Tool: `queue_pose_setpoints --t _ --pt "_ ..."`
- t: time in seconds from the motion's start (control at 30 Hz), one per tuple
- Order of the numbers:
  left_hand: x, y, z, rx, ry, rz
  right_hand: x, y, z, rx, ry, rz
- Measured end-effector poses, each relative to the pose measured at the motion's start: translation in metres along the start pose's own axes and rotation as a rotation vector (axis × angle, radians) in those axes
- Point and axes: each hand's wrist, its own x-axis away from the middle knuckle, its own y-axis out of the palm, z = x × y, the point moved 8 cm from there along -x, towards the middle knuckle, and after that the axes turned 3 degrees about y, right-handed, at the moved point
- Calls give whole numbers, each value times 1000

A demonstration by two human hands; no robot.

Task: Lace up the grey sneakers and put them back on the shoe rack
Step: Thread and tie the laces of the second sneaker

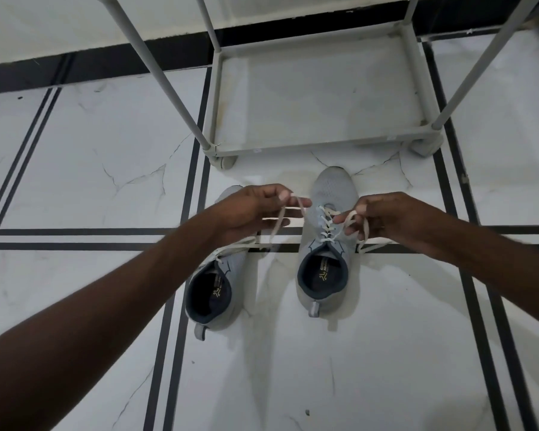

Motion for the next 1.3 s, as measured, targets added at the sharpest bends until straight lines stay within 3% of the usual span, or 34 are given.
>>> queue_pose_setpoints --t 0.1,0.3,0.4,0.57,0.83,1.3 --pt "-19 14 -7 32 -14 45 -5 7 4 -59 3 6" --pt "-38 16 -28 -22 -29 258 -6 0 2 124 -108 224" --pt "-47 18 -35 -19 -60 223 -7 2 3 225 -113 297" --pt "-53 19 -38 2 -62 157 -10 12 5 264 -90 248" --pt "-57 15 -51 82 -113 297 -16 18 4 293 -66 137" --pt "-53 49 -59 337 -185 44 -26 16 5 386 -169 251"
